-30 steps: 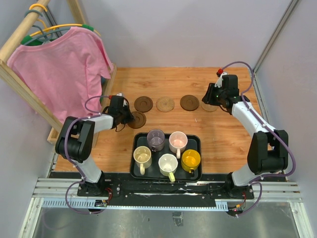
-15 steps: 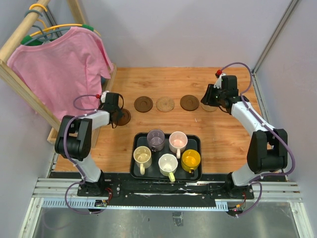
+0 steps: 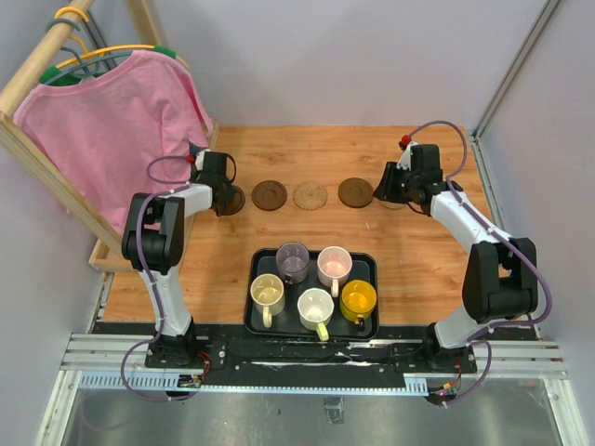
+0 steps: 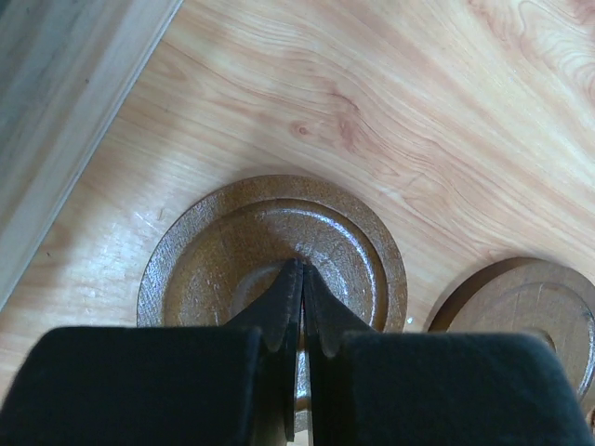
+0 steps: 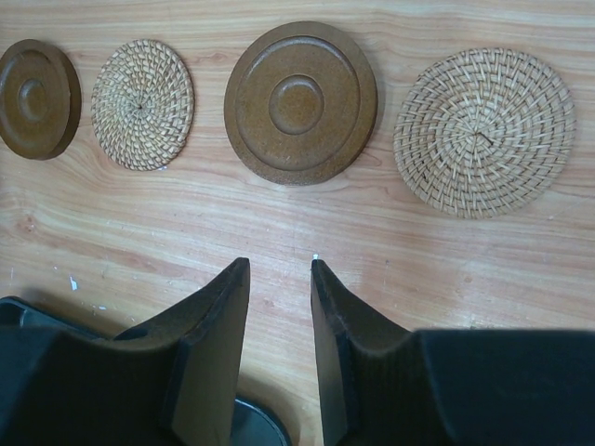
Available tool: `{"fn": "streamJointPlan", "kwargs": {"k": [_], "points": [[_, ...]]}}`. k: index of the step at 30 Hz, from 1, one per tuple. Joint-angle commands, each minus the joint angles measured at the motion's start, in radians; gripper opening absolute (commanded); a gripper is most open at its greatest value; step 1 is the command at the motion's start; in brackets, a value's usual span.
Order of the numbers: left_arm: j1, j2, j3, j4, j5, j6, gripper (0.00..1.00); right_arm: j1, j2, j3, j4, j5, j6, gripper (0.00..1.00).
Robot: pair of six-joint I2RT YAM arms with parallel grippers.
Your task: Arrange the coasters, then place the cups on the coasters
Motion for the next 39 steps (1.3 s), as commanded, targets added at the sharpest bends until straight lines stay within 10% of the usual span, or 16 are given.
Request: {"fn": "streamJointPlan", "kwargs": {"k": [1,27,34,39], "points": [[-0.003,0.040,-0.005,-0.024,0.091,0.037,0.05,0.019,0.013,-0.004,0.008,-0.007,0.002,0.34],[-0.103,0.069,0.028,-0.026,0.136,0.121,0.04,0.033,0.288,0.227,0.026,0.007,-0.023,0.35],[-0.112,0.085,0.055,-0.023,0.161,0.128,0.04,0.040,0.338,0.290,0.028,-0.015,-0.037,0.06],[-0.131,0.094,0.067,-0.024,0.166,0.134,0.04,0.055,0.360,0.316,0.016,-0.010,-0.060,0.03]]}}
